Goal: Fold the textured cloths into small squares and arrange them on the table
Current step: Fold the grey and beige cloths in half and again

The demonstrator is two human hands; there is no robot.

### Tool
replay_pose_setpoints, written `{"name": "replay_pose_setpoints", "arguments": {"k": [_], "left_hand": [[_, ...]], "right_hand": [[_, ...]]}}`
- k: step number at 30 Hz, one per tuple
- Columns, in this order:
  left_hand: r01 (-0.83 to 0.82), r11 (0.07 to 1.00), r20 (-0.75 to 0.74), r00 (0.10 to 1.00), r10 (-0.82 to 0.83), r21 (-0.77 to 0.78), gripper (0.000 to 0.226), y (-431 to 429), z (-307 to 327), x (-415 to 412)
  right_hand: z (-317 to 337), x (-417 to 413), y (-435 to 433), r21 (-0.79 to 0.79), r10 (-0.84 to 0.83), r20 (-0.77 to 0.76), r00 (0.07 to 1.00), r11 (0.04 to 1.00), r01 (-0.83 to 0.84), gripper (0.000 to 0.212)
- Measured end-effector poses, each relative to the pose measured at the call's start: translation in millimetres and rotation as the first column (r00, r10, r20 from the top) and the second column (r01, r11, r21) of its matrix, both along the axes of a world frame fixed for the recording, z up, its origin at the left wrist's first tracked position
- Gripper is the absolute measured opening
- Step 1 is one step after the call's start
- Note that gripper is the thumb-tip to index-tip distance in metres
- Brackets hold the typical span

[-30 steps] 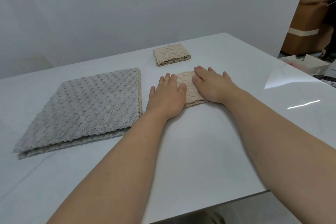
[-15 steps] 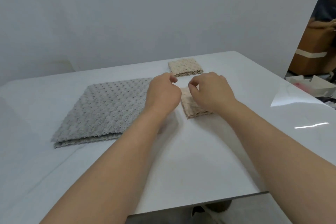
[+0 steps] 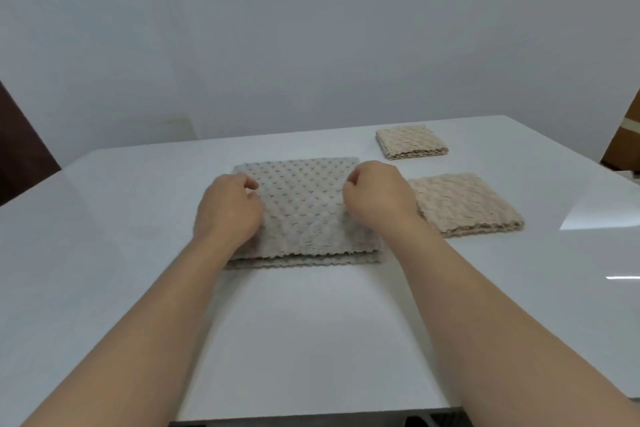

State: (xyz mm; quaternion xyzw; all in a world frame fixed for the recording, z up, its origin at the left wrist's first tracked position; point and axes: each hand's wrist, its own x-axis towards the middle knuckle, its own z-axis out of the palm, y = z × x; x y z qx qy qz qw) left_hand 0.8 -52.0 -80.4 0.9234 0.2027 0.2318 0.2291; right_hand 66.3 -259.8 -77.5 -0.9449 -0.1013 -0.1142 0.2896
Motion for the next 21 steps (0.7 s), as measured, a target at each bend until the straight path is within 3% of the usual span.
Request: {"name": "replay_pose_setpoints", "arguments": {"k": [4, 8, 11, 15, 21], "left_hand": [[-0.105, 0.992, 0.013, 0.994, 0.107, -0.071, 0.027, 45.2, -20.5, -4.6], [-0.138, 0.979, -0.004, 0.99, 0.139, -0.148, 0.025, 65.7, -24.9, 0.6], [-0.118, 0.985, -0.019, 0.993, 0.117, -0.123, 0.023, 70.1, -27.9, 1.5], [-0.093, 0.991, 0.007, 0.996, 0.094, -0.092, 0.026, 68.1, -31.9, 0.5], [-0.049, 0.992, 0.102, 0.993, 0.061, -0.119, 0.025, 60.9, -22.9, -7.4]], "right_hand": [[-21.4, 12.3, -2.6, 0.023, -0.156, -0.013, 0.988, 0.987, 0.156, 0.022], [-31.2, 21.2, -6.7, -0.024, -0.195, -0.026, 0.98, 0.981, 0.195, 0.036], [-35.2, 20.4, -4.0, -0.029, -0.197, -0.05, 0.979, 0.98, 0.196, 0.042], [-35.8, 15.4, 0.2, -0.05, -0.171, 0.005, 0.985, 0.984, 0.171, 0.031], [-36.2, 15.6, 1.3, 0.053, -0.106, 0.104, 0.989, 0.993, 0.101, 0.023]]}}
